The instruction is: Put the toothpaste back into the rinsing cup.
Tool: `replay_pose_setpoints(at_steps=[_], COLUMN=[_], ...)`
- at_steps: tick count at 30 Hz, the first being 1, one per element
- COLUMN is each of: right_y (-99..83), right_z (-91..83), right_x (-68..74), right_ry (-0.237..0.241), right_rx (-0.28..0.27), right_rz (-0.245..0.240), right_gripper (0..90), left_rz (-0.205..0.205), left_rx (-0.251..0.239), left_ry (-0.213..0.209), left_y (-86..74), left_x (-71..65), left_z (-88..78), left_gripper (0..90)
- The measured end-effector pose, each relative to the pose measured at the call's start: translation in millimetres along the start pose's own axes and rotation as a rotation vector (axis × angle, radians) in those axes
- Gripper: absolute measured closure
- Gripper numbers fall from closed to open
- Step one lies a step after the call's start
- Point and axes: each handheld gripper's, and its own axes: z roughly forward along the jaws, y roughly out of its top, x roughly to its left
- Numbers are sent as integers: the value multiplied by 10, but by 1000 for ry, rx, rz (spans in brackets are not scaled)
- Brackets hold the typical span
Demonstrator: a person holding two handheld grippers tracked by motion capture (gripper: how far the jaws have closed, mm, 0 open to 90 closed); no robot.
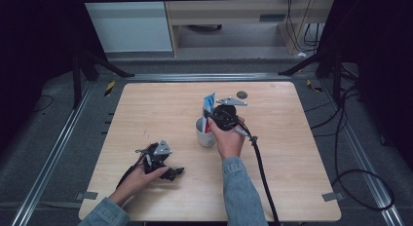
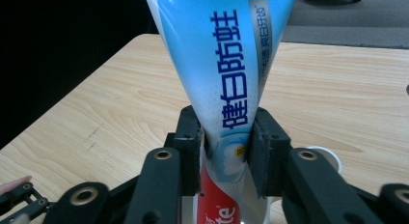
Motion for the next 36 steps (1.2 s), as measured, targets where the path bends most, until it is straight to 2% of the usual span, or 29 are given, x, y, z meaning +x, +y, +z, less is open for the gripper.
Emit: replay_pose_setpoints(at_steps=[4,8,15,25,32,36], right_y=[15,19,25,38,74,90], right_z=[-24,-35,-63,-130,-201,-231], right_x=[-12,-15,5,-1,18,14], right_ry=[-21,-27,-52,-84,-115,-116], right_rx=[6,7,21,47,68,95], right_rz=[-27,-27,-62,-88,-137,-144], right_gripper=[646,614,573,513,423,380], left_rz=[0,-3,-3,-3,1,2], left_rx=[0,0,-2,-2,-2,-2], left_ry=[0,-1,1,1,2,2], left_y=[0,-1,0,0,1,1], left_x=[0,-2,-2,-2,1,1], left_z=[0,0,2,2,1,1], left_gripper=[0,0,0,0,0,0])
